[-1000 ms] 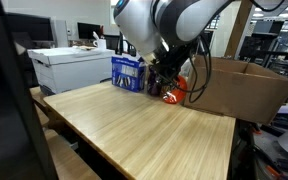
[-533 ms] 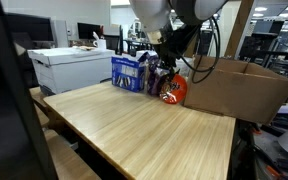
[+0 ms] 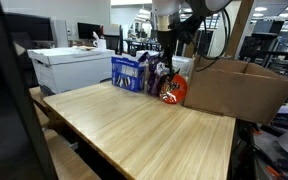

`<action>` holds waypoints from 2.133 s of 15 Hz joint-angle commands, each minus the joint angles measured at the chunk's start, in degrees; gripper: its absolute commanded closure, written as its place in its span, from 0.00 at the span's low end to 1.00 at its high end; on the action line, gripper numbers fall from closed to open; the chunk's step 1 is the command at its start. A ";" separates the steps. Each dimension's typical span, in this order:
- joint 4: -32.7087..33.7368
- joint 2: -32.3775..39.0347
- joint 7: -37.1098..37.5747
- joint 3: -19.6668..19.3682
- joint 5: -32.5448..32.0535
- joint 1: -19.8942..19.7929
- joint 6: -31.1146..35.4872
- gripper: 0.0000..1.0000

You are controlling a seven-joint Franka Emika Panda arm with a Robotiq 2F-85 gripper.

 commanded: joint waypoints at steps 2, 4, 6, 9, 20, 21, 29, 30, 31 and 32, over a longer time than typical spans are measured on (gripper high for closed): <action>-3.03 -2.93 -12.43 0.07 8.73 -3.33 5.63 0.97; -3.32 -3.20 -16.63 -0.06 11.31 -4.02 6.45 0.98; -3.33 -3.43 -20.67 -0.12 13.12 -4.49 5.96 0.97; -2.94 -3.40 -24.81 -0.31 14.99 -5.00 3.89 0.98; -5.37 -4.46 -26.51 -2.01 14.61 -6.66 5.21 0.98; -5.92 -4.79 -27.40 -2.15 14.83 -6.85 5.98 0.93; -6.94 -5.83 -34.60 -2.71 15.52 -7.63 8.68 0.34; -6.84 -5.75 -35.27 -2.79 15.79 -7.73 8.89 0.27; -6.59 -5.48 -36.45 -2.90 16.52 -7.93 9.14 0.21; -6.47 -5.31 -37.66 -2.97 16.99 -8.12 9.50 0.16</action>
